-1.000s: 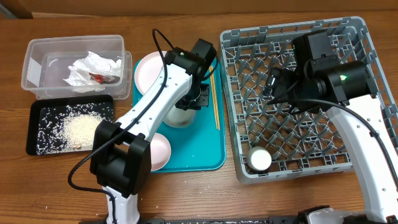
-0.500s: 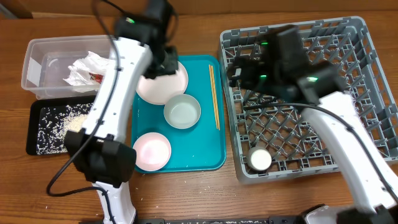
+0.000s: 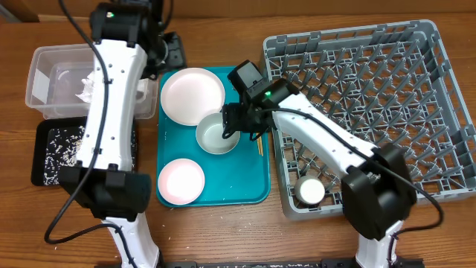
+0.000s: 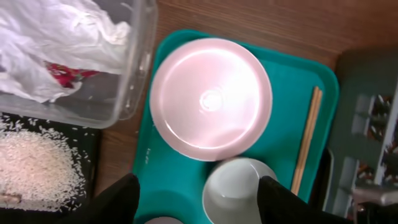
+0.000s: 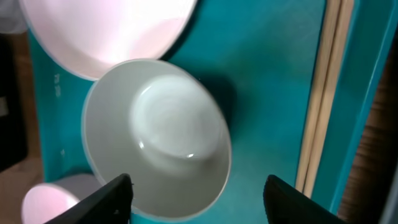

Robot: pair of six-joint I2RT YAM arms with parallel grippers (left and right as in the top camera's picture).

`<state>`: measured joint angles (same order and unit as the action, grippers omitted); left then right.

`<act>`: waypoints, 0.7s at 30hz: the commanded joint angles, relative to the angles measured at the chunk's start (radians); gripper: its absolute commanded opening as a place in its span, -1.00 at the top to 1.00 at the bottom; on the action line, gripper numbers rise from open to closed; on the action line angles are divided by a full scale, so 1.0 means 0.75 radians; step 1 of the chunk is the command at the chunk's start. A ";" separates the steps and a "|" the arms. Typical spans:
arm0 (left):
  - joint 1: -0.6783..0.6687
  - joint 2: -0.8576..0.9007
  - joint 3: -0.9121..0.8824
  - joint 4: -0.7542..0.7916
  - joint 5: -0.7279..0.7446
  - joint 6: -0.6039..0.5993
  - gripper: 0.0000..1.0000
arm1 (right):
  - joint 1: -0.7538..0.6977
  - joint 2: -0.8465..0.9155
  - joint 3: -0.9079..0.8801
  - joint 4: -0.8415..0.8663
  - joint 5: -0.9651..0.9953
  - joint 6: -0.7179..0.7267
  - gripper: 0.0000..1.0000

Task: Sort waste into correct bins and load items into the dishwasher
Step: 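Grasp the empty bowl with the right gripper and lift it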

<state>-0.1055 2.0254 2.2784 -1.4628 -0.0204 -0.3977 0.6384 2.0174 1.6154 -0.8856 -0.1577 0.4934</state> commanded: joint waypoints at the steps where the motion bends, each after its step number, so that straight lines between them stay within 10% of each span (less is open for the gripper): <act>1: 0.111 -0.010 0.021 0.012 -0.031 -0.075 -0.31 | 0.003 0.079 0.018 0.009 -0.001 0.000 -0.29; 8: 0.168 -0.010 0.021 0.005 -0.026 -0.074 -0.91 | 0.003 0.134 0.018 0.048 -0.001 0.005 0.17; 12: 0.163 -0.010 0.021 0.006 -0.026 -0.074 -1.00 | 0.003 0.138 0.018 0.064 0.005 0.005 0.90; 21: 0.162 -0.010 0.021 0.027 -0.047 -0.074 -1.00 | -0.005 0.110 0.047 0.022 -0.004 0.004 0.92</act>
<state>0.0212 2.0254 2.2784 -1.4456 -0.0391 -0.4465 0.6380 2.1197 1.6154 -0.8490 -0.1528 0.4969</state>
